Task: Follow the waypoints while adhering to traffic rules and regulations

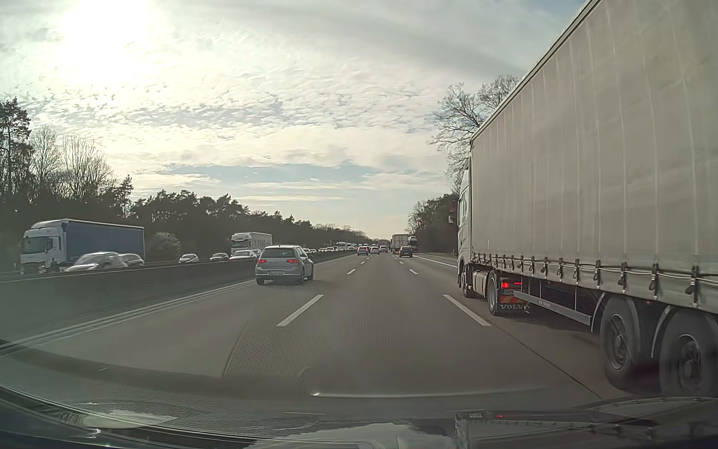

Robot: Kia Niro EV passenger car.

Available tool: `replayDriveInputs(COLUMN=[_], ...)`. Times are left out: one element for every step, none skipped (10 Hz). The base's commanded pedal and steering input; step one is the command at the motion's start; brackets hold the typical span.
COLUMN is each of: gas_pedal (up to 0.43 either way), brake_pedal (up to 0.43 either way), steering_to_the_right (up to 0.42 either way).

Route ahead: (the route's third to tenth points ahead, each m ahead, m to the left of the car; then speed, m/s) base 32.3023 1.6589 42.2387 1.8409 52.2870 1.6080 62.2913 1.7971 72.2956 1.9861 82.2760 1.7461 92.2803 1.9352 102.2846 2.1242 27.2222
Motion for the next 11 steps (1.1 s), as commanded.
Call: replayDriveInputs(gas_pedal=[0.228,0.228,0.228,0.228,0.228,0.228,0.228,0.228,0.228,0.228,0.220], brake_pedal=[0.000,0.000,0.000,0.000,0.000,0.000,0.000,0.000,0.000,0.000,0.000], steering_to_the_right=[-0.002,-0.002,-0.002,-0.003,-0.002,-0.002,-0.002,-0.002,-0.002,-0.002,-0.002])
